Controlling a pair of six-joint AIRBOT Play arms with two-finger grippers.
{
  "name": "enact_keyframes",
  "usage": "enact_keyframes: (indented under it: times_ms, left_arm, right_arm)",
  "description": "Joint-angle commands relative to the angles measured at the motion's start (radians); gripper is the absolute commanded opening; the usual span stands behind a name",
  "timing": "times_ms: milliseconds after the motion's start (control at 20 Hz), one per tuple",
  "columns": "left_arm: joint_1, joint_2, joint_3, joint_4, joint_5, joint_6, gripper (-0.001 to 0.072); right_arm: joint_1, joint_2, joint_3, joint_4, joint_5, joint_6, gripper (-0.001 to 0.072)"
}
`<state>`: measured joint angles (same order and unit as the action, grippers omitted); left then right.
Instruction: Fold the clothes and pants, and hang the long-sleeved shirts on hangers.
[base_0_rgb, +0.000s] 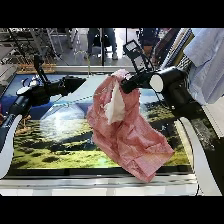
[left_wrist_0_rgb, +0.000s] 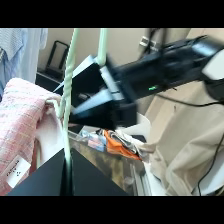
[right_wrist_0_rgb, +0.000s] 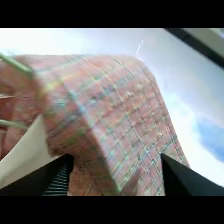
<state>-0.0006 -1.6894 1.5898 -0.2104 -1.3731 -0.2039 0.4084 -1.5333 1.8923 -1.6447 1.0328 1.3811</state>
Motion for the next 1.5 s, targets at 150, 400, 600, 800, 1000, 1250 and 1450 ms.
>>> enact_keyframes:
  times_ms: [150, 400, 600, 800, 1000, 1250, 1450]
  left_arm:
    - [-0.004, -0.006, 0.000, 0.001, 0.001, -0.013, 0.0010]
    - [-0.043, -0.037, 0.000, 0.053, 0.030, -0.047, 0.0010]
    - [-0.050, -0.038, 0.000, -0.040, 0.041, -0.041, 0.0011]
    - [-0.010, -0.039, 0.000, -0.086, -0.023, -0.004, 0.0011]
    - [-0.002, -0.040, 0.000, -0.086, -0.038, -0.004, 0.0011]
    - [-0.026, -0.043, 0.000, -0.081, -0.037, -0.005, 0.0011]
    - [-0.029, -0.044, 0.000, -0.079, -0.016, -0.004, 0.0012]
  right_arm:
    - [0.010, -0.034, 0.023, 0.104, -0.055, -0.020, 0.0023]
    - [0.160, 0.018, 0.085, 0.115, -0.045, -0.059, 0.0022]
    - [0.217, 0.026, 0.086, 0.054, 0.072, -0.172, 0.0351]
    - [0.177, 0.068, 0.085, -0.142, 0.097, -0.424, 0.0603]
    - [0.097, 0.014, 0.080, -0.078, -0.088, -0.792, 0.0638]
    - [0.107, -0.106, 0.080, 0.182, -0.270, -0.963, 0.0496]
    - [0.108, -0.125, 0.081, 0.242, -0.296, -0.897, 0.0024]
